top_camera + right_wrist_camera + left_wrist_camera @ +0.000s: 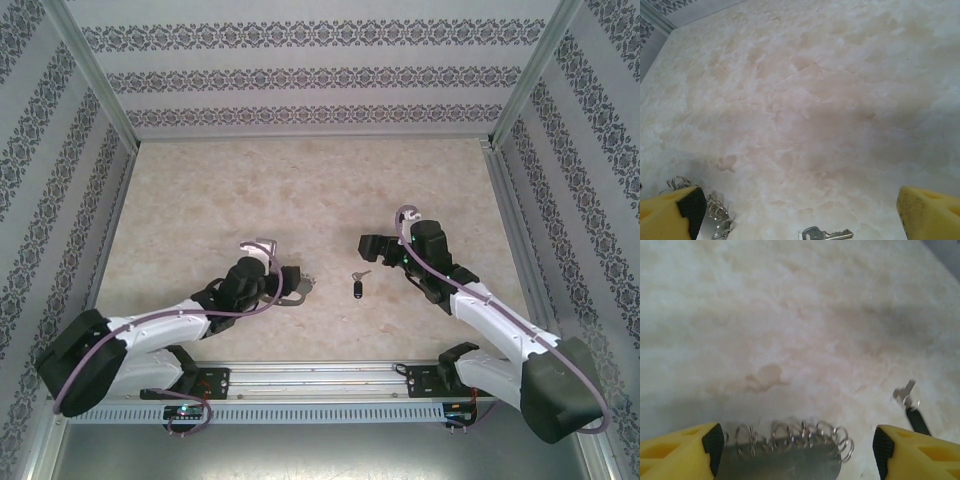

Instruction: Put the keys on the keyring

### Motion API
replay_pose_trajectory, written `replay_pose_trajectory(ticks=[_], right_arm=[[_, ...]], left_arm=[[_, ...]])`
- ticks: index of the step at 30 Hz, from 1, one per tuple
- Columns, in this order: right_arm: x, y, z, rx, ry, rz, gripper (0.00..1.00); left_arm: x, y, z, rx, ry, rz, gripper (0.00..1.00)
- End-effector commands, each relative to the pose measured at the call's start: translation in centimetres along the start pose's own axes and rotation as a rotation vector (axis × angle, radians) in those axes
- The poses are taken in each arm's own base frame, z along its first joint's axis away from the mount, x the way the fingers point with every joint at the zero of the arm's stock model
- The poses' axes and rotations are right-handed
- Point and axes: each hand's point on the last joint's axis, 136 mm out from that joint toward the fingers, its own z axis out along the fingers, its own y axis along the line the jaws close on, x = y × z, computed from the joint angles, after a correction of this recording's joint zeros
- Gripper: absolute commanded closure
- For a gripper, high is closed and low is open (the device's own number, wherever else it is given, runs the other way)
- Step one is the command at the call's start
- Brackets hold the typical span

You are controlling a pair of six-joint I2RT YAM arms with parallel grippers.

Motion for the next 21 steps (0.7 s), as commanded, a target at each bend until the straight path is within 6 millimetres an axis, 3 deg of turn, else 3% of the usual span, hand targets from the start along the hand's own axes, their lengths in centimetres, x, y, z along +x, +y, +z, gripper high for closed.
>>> replay_pose_trajectory(ticks=[1, 9, 21], right_arm=[[-0.6, -0.2, 0.4, 0.002, -0.02, 0.031, 0.02], [1.2, 0.2, 1.0, -0.038, 0.041, 0.058, 0.03], [2.3, 0.3, 0.9, -0.016, 0.066, 0.04, 0.02]], left_arm=[[1.3, -0.2, 0.6, -0.01, 0.012, -0.051, 0.21], [3.4, -0.1, 2.0, -0.022, 0.047, -0.095, 0.21], [4.1, 0.1, 2.5, -0.039, 0.066, -0.131, 0.21]])
